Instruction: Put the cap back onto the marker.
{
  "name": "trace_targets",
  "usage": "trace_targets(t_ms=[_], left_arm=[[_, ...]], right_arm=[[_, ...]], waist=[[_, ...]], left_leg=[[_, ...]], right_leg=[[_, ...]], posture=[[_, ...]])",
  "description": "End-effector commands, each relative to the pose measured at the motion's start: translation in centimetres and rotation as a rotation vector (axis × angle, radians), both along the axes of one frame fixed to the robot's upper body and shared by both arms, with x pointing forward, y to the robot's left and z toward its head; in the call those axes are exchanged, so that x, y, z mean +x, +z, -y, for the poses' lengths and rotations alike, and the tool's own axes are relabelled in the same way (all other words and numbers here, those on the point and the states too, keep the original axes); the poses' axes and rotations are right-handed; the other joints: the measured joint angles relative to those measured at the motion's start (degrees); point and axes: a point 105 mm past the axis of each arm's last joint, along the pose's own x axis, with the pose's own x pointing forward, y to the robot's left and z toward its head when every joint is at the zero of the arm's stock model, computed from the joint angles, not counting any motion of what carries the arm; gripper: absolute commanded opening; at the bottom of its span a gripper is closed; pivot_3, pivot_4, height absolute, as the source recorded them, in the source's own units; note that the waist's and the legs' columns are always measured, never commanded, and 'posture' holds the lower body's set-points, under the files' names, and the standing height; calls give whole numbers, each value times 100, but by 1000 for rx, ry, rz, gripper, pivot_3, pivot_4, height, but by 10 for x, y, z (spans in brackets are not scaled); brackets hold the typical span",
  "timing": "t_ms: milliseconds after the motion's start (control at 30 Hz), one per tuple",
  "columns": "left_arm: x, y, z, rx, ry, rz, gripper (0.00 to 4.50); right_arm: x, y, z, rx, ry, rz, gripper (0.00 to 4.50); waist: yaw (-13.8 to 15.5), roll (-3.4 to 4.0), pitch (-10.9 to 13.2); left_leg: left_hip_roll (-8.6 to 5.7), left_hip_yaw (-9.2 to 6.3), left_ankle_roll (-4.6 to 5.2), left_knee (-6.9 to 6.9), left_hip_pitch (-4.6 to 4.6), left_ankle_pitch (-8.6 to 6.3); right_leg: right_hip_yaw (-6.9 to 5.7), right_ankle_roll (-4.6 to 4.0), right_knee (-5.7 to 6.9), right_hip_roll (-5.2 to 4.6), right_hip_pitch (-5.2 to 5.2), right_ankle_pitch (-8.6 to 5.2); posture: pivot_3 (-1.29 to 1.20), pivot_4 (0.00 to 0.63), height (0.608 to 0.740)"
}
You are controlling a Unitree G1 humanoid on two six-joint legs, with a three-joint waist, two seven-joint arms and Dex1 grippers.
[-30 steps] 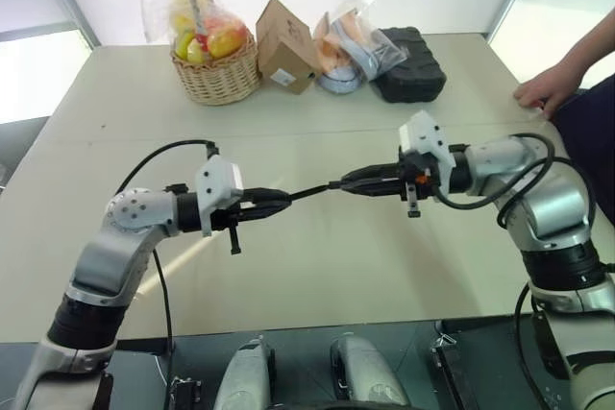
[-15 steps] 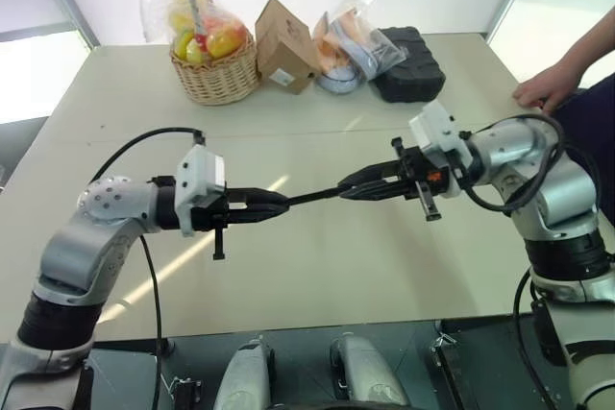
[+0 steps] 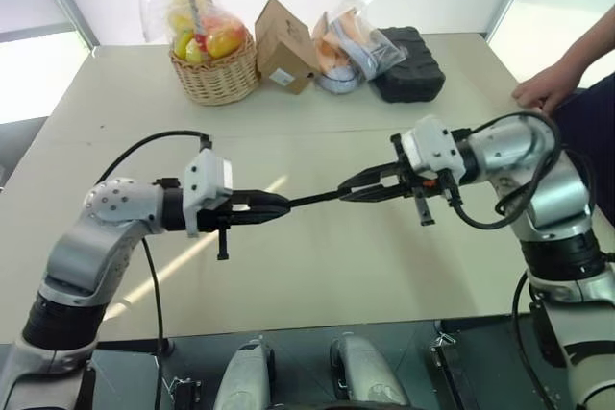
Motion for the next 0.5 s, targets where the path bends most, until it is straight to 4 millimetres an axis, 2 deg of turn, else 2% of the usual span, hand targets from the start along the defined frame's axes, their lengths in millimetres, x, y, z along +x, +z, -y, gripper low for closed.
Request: trace_targets(t_ms=[33,233,333,500], left_arm=[[-5,21,17,-54,-37,103,0],[-4,23,17,-77,-18,105,0],[-3,21,14,-90,9,91,0],[-4,18,11,-92,35,84,0]], right_arm=[[-23,-5,-29,3,176,20,28],[-13,-10,-23,-22,114,6,28],[5,-17,-13,-43,8,-10,28],[18,-26,1,-62,-65,-31,28]], waist=[[-1,0,0],[1,0,0],[-3,-1,0],[-10,-1,2]], left_leg=[[0,0,0,0,0,0],[0,0,0,0,0,0],[0,0,0,0,0,0],[0,-1,0,-1,0,0]], right_leg=[[0,0,0,0,0,0],[0,0,0,0,0,0],[0,0,0,0,0,0],[1,1,1,0,0,1]], posture=[[0,150,740],[0,150,740],[0,150,740],[0,150,740]])
